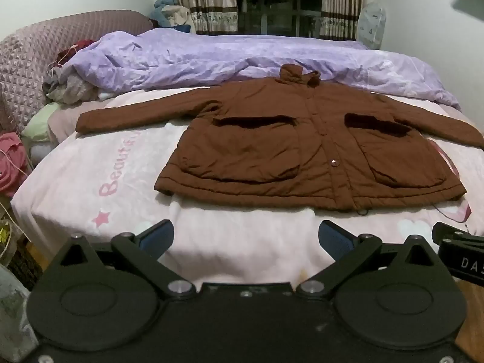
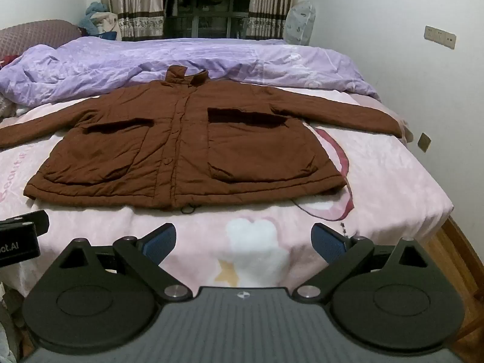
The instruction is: Fold large clothes
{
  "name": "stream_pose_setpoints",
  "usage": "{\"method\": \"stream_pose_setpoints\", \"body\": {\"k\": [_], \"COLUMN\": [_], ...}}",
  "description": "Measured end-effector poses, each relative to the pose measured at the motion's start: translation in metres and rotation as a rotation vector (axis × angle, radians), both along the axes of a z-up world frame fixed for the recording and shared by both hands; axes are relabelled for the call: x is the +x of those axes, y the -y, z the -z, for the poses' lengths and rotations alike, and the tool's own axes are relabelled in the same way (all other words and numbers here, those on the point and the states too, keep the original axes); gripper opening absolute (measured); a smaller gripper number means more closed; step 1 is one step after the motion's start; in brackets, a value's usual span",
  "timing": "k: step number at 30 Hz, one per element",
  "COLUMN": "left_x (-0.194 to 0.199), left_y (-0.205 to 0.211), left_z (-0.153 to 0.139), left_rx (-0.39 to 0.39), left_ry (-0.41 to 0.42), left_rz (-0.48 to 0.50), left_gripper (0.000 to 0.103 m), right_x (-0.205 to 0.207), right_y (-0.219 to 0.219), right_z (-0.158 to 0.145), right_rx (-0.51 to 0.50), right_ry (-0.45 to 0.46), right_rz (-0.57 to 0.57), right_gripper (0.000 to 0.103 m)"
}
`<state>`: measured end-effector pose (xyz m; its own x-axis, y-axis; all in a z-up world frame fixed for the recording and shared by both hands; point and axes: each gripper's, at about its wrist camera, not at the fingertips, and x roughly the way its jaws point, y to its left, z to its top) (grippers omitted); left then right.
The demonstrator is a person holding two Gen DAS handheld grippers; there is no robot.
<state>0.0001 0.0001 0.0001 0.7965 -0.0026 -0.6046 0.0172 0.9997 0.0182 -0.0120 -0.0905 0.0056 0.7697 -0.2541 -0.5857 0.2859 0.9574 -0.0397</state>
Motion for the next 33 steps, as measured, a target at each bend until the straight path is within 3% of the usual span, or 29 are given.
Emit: {"method": "stream_pose_setpoints", "body": {"k": [33], "left_x": [-0.0014], "left_y": [-0.0018], "left_z": [0.0004], "left_rx": [-0.003], "left_ry": [-0.004], "left_rz": [-0.010], "left_gripper": [0.103], "right_x": [-0.0002], "right_y": [0.0003], "right_z": [0.0001], "right_rx": [0.005], "right_ry": [-0.006], "right_rz": [0.000], "right_gripper": [0.103]}}
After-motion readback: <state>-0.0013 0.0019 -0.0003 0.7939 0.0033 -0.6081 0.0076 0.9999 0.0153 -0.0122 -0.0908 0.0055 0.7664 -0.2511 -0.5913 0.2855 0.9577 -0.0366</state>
